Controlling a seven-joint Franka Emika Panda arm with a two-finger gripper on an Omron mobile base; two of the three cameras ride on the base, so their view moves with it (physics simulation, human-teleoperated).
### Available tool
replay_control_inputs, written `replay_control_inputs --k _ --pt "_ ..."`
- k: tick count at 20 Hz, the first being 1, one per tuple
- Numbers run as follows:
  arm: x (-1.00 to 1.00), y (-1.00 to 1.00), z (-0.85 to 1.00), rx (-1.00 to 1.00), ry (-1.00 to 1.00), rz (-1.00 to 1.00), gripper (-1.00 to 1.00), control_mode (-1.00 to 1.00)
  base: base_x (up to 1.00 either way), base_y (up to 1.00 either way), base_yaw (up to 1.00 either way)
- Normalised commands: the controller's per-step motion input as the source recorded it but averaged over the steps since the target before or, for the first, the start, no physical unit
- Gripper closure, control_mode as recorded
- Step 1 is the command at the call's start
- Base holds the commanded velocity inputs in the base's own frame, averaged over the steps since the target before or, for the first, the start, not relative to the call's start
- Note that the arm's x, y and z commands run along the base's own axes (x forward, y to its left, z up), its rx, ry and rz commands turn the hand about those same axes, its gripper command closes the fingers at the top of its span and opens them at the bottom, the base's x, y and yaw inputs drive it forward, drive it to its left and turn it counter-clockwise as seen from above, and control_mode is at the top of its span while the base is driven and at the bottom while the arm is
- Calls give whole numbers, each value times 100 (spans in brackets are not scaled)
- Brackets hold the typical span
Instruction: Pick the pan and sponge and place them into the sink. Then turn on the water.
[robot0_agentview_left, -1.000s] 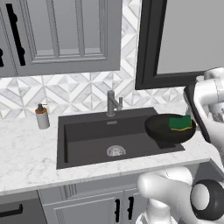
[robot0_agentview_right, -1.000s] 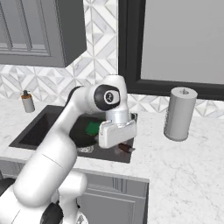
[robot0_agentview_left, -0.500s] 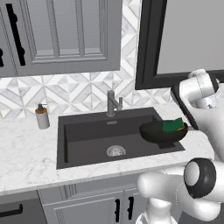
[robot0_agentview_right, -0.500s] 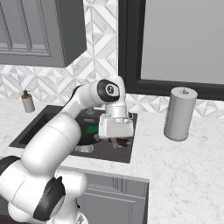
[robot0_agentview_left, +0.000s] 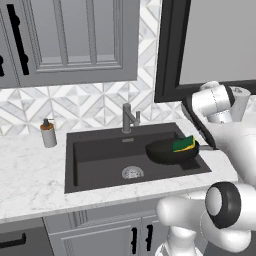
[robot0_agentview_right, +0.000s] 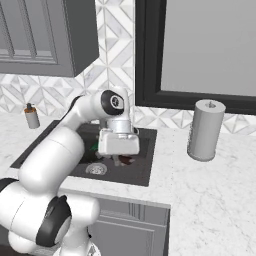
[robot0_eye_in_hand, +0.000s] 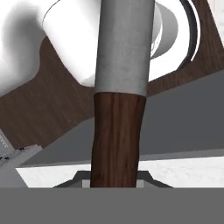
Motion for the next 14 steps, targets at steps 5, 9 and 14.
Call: replay_control_inputs --k 5,9,14 --pt "40 16 -10 0 0 -4 100 -100 0 0 0" --pt "33 13 -25 0 0 -5 100 -100 0 0 0" --pt "11 15 -36 0 -7 -1 100 -100 0 0 0"
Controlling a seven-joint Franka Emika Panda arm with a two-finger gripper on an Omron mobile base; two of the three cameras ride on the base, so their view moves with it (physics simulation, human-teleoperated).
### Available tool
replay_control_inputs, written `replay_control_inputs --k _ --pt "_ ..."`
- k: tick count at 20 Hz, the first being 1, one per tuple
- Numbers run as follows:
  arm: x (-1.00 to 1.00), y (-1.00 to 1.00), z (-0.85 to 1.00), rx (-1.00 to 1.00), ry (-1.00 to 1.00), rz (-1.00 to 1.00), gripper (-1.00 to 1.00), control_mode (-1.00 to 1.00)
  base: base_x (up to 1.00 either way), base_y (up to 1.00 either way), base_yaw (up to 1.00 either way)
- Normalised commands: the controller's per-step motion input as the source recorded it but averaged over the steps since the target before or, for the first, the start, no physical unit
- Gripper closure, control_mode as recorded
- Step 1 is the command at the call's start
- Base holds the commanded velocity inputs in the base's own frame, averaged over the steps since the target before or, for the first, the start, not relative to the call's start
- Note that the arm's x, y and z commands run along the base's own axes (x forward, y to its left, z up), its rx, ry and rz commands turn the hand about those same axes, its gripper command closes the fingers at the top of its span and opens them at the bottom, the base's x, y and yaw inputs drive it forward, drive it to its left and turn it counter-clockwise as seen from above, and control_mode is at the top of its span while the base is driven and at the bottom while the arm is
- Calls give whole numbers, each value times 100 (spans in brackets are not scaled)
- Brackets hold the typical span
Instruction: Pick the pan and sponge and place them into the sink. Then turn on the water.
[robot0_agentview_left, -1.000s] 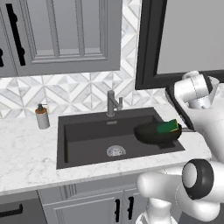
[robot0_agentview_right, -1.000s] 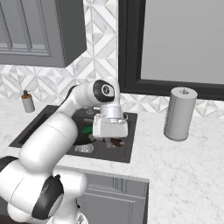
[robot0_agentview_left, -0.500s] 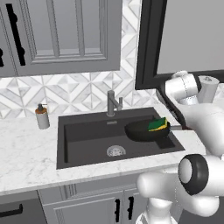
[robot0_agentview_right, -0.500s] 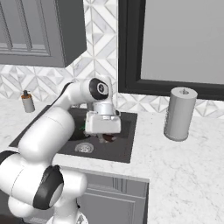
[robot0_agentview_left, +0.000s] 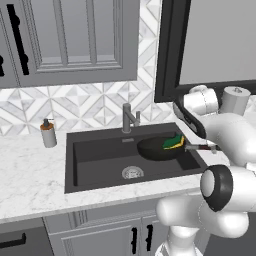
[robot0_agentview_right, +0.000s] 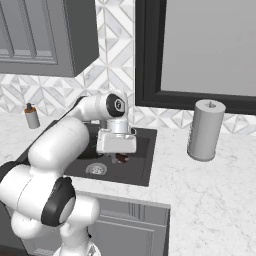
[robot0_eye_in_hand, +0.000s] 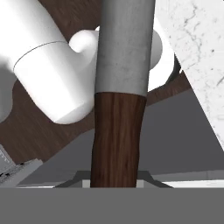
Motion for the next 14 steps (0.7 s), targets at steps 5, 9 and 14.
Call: replay_control_inputs --k 5,9,14 --pt "0 19 -15 0 -17 0 100 -100 0 0 0" --pt "0 29 -22 0 -16 0 100 -100 0 0 0" --pt "3 27 -29 0 -6 0 100 -100 0 0 0"
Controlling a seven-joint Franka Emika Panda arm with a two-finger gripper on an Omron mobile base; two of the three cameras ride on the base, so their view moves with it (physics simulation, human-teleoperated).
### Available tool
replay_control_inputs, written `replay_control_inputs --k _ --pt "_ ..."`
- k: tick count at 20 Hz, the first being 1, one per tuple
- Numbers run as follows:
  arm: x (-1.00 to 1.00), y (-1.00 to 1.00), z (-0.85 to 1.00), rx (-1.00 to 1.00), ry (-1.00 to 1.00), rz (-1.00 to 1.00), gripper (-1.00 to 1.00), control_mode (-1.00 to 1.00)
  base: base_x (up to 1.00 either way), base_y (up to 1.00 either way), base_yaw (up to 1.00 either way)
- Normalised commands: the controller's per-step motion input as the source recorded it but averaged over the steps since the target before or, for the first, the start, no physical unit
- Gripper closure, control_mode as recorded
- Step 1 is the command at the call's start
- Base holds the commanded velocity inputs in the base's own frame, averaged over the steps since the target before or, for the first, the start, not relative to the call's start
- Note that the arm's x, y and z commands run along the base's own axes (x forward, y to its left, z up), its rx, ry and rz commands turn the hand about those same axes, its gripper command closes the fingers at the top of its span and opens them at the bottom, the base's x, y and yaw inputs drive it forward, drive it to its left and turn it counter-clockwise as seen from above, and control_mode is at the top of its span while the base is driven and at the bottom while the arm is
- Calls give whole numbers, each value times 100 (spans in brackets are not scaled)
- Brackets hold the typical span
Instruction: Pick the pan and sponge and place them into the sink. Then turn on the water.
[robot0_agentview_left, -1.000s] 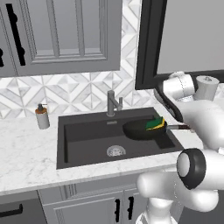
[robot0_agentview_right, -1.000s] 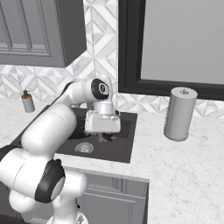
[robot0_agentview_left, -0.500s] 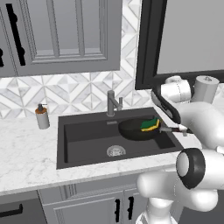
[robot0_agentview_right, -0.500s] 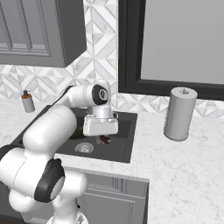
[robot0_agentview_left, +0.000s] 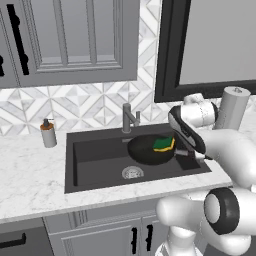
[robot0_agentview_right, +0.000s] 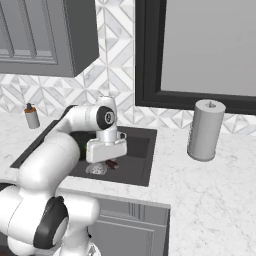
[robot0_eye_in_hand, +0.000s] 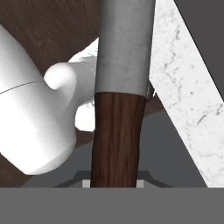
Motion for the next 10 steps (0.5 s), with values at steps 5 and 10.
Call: replay_control_inputs --k 5,10 --pt "25 15 -20 0 -5 0 100 -100 0 0 0" --pt "47 1 -5 0 -2 0 100 -100 0 0 0"
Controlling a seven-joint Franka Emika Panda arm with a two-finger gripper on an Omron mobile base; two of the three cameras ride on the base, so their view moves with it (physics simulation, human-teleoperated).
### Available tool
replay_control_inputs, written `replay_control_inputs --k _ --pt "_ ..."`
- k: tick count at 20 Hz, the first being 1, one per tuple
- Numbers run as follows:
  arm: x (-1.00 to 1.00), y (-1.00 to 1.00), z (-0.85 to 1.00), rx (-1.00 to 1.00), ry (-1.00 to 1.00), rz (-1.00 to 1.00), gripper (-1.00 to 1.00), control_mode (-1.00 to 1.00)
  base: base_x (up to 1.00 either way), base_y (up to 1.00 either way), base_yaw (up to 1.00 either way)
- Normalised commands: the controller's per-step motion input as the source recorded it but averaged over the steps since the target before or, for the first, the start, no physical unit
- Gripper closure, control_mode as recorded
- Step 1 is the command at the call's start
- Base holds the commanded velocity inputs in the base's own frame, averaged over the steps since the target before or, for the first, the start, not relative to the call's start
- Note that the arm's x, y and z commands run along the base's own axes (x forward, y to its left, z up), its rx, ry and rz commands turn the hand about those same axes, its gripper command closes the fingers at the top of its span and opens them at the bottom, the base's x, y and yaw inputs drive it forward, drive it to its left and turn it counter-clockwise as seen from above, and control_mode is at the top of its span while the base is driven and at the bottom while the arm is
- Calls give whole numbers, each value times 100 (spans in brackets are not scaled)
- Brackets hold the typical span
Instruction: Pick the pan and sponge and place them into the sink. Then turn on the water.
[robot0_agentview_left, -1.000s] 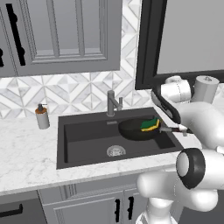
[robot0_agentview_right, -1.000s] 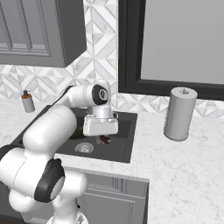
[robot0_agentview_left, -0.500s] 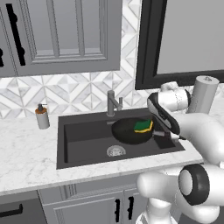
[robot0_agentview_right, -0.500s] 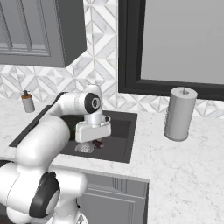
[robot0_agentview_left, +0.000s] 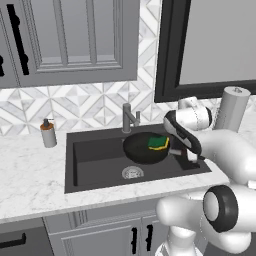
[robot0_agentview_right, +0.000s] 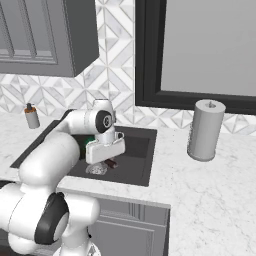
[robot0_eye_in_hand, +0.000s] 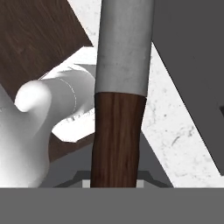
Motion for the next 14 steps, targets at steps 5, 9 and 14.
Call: replay_control_inputs --k 5,9,14 --pt "51 0 -14 0 0 1 100 -100 0 0 0" --pt "26 6 -45 0 0 5 100 -100 0 0 0" --pt "16 8 -37 0 0 7 100 -100 0 0 0"
